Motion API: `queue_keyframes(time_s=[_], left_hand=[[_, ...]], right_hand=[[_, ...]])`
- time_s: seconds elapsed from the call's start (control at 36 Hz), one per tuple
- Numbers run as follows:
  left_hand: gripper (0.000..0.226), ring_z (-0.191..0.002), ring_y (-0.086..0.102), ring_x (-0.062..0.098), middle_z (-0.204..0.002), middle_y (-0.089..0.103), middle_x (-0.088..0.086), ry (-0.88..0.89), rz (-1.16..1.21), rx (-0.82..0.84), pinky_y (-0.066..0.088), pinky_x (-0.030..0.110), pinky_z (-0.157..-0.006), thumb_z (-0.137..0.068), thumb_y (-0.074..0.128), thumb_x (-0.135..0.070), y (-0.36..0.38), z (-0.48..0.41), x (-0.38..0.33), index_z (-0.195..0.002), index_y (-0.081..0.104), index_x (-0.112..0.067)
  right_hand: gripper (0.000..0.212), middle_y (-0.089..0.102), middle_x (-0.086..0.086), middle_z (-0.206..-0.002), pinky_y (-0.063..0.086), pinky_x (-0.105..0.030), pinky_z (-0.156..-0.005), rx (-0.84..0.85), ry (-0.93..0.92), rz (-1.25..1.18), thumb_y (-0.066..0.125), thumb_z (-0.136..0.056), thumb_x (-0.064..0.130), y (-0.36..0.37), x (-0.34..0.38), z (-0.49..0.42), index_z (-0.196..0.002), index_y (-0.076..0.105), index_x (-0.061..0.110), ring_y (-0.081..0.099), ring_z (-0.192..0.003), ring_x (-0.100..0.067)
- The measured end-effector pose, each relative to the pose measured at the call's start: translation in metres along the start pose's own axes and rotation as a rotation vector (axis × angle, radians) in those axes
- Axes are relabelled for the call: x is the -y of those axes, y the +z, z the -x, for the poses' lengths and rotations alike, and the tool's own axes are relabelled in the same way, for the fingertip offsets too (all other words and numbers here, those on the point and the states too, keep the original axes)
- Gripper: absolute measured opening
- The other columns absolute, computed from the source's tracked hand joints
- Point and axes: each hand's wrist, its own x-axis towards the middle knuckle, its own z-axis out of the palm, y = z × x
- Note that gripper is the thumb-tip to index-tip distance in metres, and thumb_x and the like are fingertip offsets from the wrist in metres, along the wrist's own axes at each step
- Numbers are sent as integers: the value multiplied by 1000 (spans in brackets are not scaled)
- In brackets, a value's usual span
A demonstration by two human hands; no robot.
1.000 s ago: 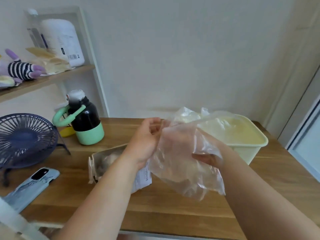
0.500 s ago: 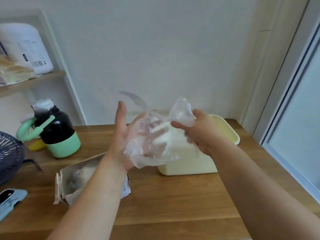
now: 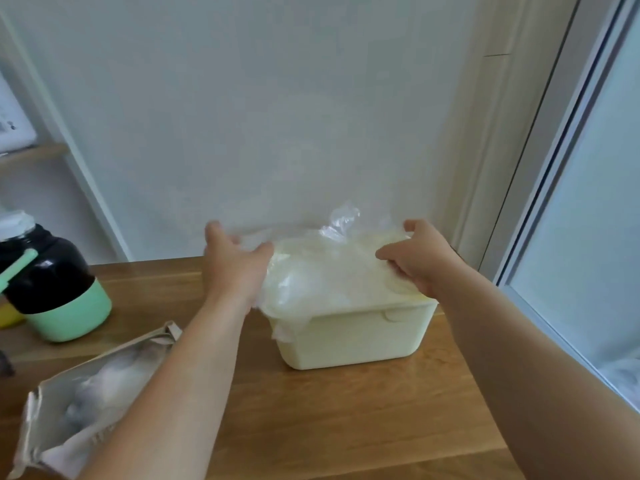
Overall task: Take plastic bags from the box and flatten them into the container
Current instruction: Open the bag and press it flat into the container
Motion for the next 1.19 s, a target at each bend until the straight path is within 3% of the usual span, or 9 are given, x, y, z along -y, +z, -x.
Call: queue_keyframes(time_s=[0.08, 0.17, 0.28, 0.39, 0.47, 0.75, 0.89, 1.03, 1.19], left_hand=[[73, -127, 42, 25, -140, 38, 4, 409, -209, -133, 37, 31, -100, -84, 71, -21, 1, 10, -3, -146, 32, -19], [44, -119, 51, 20, -120, 49, -10, 746, -315, 163, 40, 39, -104, -85, 72, -20, 11, 16, -13, -127, 60, -22], [48, -131, 40, 3, -140, 49, -17, 609, -711, 705, 24, 12, -96, -85, 69, -41, 32, 13, -15, -131, 58, -33], [67, -137, 38, 11, -151, 39, -15, 387, -897, 879, 35, 25, -106, -81, 72, -46, 44, 0, -6, -142, 44, -37], [69, -132, 45, 15, -153, 35, -13, 333, -1014, 938, 48, 25, -88, -86, 69, -36, 53, -5, -6, -146, 37, -36], [72, -140, 35, 22, -158, 28, -2, 303, -1212, 1019, 37, 33, -108, -92, 58, -21, 75, -10, 9, -154, 21, -28], [62, -130, 48, 22, -151, 40, -1, 307, -1142, 983, 42, 27, -93, -93, 59, -32, 70, -11, 7, -150, 34, -25], [46, -122, 52, 15, -135, 55, -5, 390, -882, 704, 35, 22, -87, -90, 62, -47, 43, -10, -3, -129, 60, -23], [12, -82, 56, -4, -98, 65, -20, 433, -606, 499, 36, 8, -64, -92, 61, -35, -1, 1, -6, -96, 70, -28]], right_hand=[[70, 48, -9, -102, 44, -23, -55, -17, -36, 144, 64, -82, 1, -2, -8, -12, -141, 30, 12, 49, -63, -13], [76, 52, -10, -106, 55, -36, -72, 7, -57, 370, 66, -82, 5, -1, -14, -21, -144, 24, 13, 57, -80, -21], [78, 53, -8, -106, 49, -32, -75, 18, -148, 652, 62, -83, 3, -2, -18, -29, -147, 18, 14, 53, -90, -23], [71, 36, -13, -137, 44, -30, -80, -1, -295, 858, 54, -86, 0, -2, -21, -25, -146, 24, 23, 51, -100, -25], [57, 33, -1, -146, 29, -36, -104, 23, -482, 1106, 56, -88, 13, -1, -18, -23, -140, 40, 30, 36, -129, -25], [67, 41, -3, -145, 38, -35, -100, 504, -8, 1161, 68, -84, 24, 6, -24, -32, -144, 38, 14, 43, -130, -25], [55, 51, -6, -134, 43, -32, -92, 429, -48, 1124, 68, -83, 22, 7, -24, -30, -133, 49, 10, 52, -119, -25], [50, 53, 1, -135, 38, -24, -96, 211, -287, 1047, 56, -90, 24, 2, -11, -20, -139, 46, 17, 49, -123, -18], [38, 62, 8, -120, 44, -26, -92, 30, -494, 889, 50, -91, 28, 15, 5, 10, -129, 54, 25, 57, -113, -15]])
